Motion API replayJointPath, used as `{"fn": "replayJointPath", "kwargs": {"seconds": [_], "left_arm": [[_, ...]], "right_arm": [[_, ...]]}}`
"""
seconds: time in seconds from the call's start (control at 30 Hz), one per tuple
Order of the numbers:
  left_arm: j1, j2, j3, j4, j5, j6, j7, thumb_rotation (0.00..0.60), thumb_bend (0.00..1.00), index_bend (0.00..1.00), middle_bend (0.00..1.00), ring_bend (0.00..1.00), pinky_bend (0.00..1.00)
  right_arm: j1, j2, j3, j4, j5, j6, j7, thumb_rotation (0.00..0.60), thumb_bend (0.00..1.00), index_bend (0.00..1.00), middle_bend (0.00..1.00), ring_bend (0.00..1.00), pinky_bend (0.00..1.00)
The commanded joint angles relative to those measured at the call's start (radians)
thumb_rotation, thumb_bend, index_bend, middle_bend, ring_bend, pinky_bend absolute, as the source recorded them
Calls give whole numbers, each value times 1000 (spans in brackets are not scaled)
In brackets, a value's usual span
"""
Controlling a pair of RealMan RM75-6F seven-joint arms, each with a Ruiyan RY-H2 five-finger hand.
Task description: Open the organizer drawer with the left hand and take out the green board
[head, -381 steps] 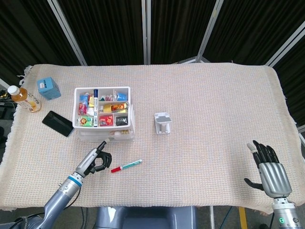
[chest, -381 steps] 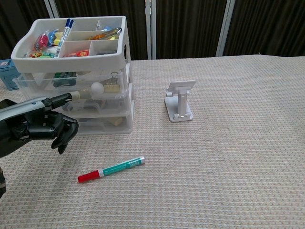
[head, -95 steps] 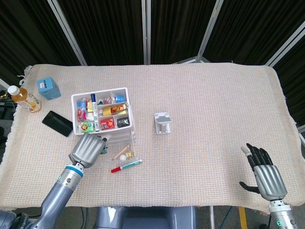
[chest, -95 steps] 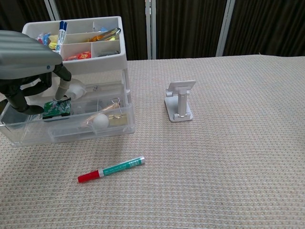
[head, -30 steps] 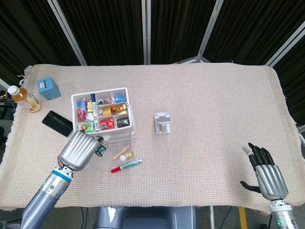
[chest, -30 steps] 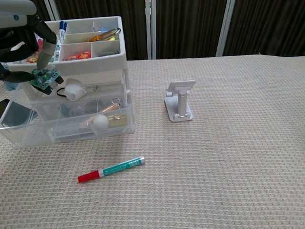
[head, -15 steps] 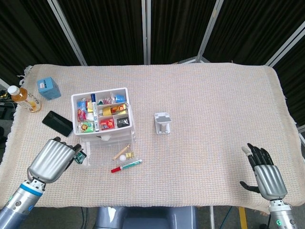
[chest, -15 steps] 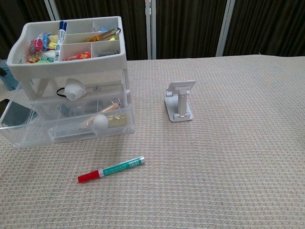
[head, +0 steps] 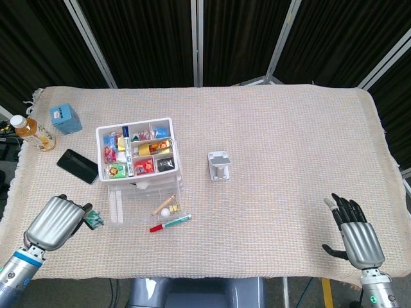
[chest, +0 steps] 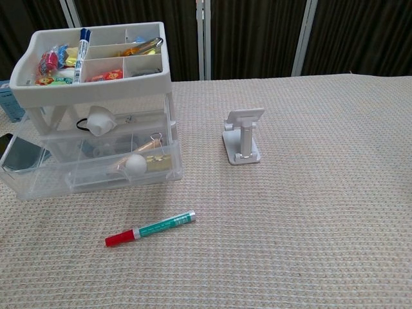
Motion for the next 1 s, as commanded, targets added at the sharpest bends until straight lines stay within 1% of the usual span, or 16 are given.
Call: {"fn": "replayJointPath", "kwargs": {"seconds": [0.03,0.3,0.4,0.5,0.57,0.63,0.7,0.73,0.77,0.8,0.83,0.9,0.93,0.97,1.0], "left_arm": [[18,-43,-19,53,-21,-36,-21,600,417,569,794,781,640],[36,-126,-44,151,-56,-87,-24,600,417,543,794,781,640],[45,-156,-59,186,-60,-87,-40,600,416,530,793,781,640],[62,-172,-69,209,-42,-72,-93,600,415,480,779,778,620],[76,-178,-72,221,-19,-52,-113,600,411,442,734,751,583],[96,-184,-73,227,8,-17,-119,600,402,399,654,681,541],[126,-195,-71,229,43,37,-125,600,383,321,514,573,482],[145,-202,-67,233,61,66,-128,600,376,287,462,539,457],[172,-214,-60,240,87,107,-131,600,368,232,381,483,411],[192,-224,-55,247,102,135,-133,600,362,178,296,416,359],[211,-235,-50,255,117,160,-136,600,358,144,236,363,322],[247,-257,-38,276,139,201,-147,600,319,50,70,191,206],[263,-267,-35,286,146,219,-154,600,300,28,36,135,166],[281,-279,-33,297,150,240,-165,600,272,6,6,65,103],[296,-290,-33,310,155,259,-176,600,248,0,0,20,51]], "right_arm": [[0,0,0,0,0,0,0,600,15,121,0,0,0],[0,0,1,0,1,1,-1,600,15,121,0,0,0],[0,0,0,0,0,1,-1,600,15,121,0,0,0],[1,-1,0,1,1,0,-3,600,15,121,0,0,0],[1,-1,1,1,2,-1,-4,600,15,121,0,0,0],[1,-1,1,0,1,0,-4,600,15,121,0,0,0],[1,0,0,-1,0,1,-4,600,15,121,0,0,0],[1,0,0,-2,0,1,-4,600,15,121,0,0,0],[0,1,0,-2,0,2,-4,600,15,121,0,0,0],[0,1,0,-2,-1,2,-4,600,15,121,0,0,0],[0,1,0,-2,-1,2,-4,600,15,121,0,0,0],[0,1,0,-2,-3,2,-4,600,15,121,0,0,0],[0,1,-1,-2,-5,3,-4,600,15,121,0,0,0],[0,1,-1,-2,-7,4,-5,600,15,120,0,0,0],[0,1,-1,-3,-9,6,-6,600,15,120,0,0,0]]}}
